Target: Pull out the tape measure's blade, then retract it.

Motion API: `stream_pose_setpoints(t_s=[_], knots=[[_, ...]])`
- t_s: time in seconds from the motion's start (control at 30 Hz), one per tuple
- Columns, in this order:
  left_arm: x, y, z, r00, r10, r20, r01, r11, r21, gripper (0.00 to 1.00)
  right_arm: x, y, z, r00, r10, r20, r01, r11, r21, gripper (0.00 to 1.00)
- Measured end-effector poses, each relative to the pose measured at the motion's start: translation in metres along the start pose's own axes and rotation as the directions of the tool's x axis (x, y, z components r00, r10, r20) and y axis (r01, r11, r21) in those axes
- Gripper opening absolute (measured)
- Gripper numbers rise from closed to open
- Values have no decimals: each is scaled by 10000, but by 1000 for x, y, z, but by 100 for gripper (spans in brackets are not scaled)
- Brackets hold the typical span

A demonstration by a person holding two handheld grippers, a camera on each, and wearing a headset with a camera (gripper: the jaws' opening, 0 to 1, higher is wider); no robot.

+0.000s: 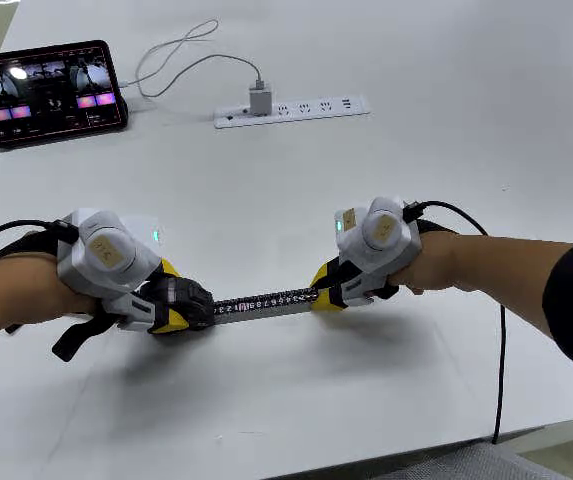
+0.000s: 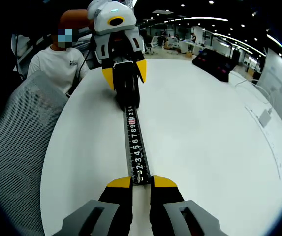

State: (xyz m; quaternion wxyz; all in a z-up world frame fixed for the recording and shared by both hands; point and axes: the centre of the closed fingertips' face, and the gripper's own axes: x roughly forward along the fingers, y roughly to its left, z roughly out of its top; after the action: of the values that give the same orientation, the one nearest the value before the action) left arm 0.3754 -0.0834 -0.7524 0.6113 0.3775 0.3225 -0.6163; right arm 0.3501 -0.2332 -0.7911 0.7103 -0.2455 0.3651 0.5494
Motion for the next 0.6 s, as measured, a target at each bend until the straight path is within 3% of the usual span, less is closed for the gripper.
stream_pose_setpoints(t_s=[0.6], knots=[[0, 0, 0, 10000, -42, 34, 42, 10000, -13, 30, -6, -1, -7, 10000, -12, -1, 12, 9999, 131, 8]])
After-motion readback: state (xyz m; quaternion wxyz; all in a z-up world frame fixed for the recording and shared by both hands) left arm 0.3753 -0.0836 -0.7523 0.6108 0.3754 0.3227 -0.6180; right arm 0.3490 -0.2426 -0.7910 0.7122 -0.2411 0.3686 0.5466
